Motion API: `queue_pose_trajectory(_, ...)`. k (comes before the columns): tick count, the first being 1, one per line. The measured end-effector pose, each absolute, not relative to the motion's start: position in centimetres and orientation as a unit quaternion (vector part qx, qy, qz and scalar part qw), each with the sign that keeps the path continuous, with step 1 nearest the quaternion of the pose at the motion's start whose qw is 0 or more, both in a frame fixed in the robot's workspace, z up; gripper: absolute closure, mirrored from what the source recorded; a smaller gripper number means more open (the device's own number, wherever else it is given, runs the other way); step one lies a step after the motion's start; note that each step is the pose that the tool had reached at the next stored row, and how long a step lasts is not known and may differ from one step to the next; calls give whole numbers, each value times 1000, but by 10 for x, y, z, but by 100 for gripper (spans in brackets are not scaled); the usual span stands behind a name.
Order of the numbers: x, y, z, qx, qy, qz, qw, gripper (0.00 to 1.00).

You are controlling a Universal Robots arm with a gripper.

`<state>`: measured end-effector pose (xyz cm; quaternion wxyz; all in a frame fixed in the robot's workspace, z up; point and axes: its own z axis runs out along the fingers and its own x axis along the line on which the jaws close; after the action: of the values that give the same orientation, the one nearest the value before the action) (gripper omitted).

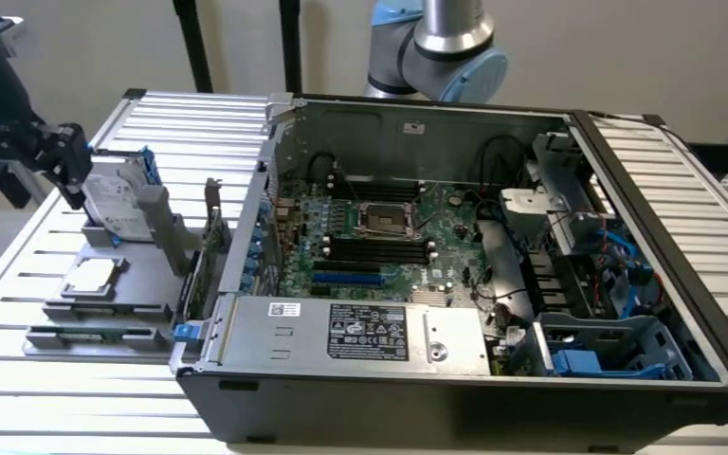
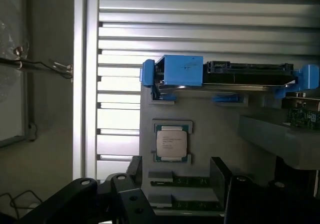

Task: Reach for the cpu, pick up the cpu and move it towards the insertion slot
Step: 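Pick up the cpu and move it towards the insertion slot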

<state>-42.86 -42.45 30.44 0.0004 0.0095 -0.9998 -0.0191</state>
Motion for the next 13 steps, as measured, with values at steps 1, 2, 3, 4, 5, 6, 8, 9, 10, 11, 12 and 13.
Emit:
queue_pose_trajectory(1,-429,-425,303,10,-1000,-19,0,35)
queue_pose_trajectory(2,-429,-425,301,10,-1000,-19,0,35)
queue_pose_trajectory(3,-429,-425,299,10,-1000,-19,0,35)
queue_pose_trajectory(4,-429,-425,297,10,-1000,-19,0,35)
queue_pose_trajectory(5,-429,-425,295,10,-1000,-19,0,35)
queue_pose_trajectory(6,-429,-426,294,10,-1000,-19,0,35)
queue_pose_trajectory(8,-429,-426,290,10,-1000,-19,0,35)
queue_pose_trajectory(9,-429,-426,288,10,-1000,-19,0,35)
queue_pose_trajectory(10,-429,-426,286,10,-1000,-19,0,35)
queue_pose_trajectory(11,-429,-427,285,10,-1000,-19,0,35)
queue_pose_trajectory(12,-429,-427,283,10,-1000,-19,0,35)
queue_pose_trajectory(13,-429,-427,281,10,-1000,-19,0,35)
